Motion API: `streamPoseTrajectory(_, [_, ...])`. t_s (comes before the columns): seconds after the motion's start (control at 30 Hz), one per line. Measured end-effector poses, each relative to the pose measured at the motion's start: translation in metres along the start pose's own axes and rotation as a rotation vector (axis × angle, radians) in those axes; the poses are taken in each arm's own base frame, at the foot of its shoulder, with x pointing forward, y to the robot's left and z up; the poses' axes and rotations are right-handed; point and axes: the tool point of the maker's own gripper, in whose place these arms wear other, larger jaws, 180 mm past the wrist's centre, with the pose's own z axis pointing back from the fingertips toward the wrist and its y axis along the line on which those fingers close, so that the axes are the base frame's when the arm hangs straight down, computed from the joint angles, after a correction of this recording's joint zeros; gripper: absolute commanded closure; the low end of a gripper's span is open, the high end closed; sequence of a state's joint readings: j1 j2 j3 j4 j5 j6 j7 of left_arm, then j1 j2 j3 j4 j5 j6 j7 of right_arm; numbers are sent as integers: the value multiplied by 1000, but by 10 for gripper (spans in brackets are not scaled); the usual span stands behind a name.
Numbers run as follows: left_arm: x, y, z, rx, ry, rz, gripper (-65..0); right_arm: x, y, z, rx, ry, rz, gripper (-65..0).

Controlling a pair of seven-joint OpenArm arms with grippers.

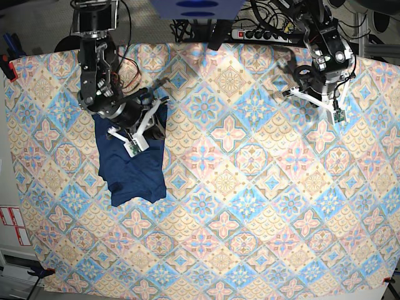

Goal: Fold the T-shirt properly
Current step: 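Press and flatten the shirt's edge with the right gripper, then release the shirt and lift the right gripper away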

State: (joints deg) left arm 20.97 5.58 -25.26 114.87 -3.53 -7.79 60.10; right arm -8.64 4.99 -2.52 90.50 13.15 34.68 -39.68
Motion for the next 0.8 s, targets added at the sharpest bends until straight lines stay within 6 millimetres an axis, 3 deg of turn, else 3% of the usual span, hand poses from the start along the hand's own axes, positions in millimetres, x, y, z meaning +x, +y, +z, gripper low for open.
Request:
streamPoseTrajectory(0.1, [-1, 0, 0, 0, 3, -1, 0, -13, -17, 0, -33, 11, -55, -19])
streamPoseTrajectory(0.27, [0, 0, 0, 0, 3, -1, 0, -27, -41, -20, -44, 59, -144, -18])
streamPoseTrajectory(0.37, [0, 0, 0, -1, 3, -1, 0, -38, -42, -28, -31, 75, -190, -16])
streamPoseTrajectory(0.53, [-1, 0, 0, 0, 3, -1, 0, -42, -40, -30, -20, 76, -203, -16])
streamPoseTrajectory(0.8, [-1, 0, 0, 0, 3, -1, 0, -41, -32, -17, -29, 87, -152, -15])
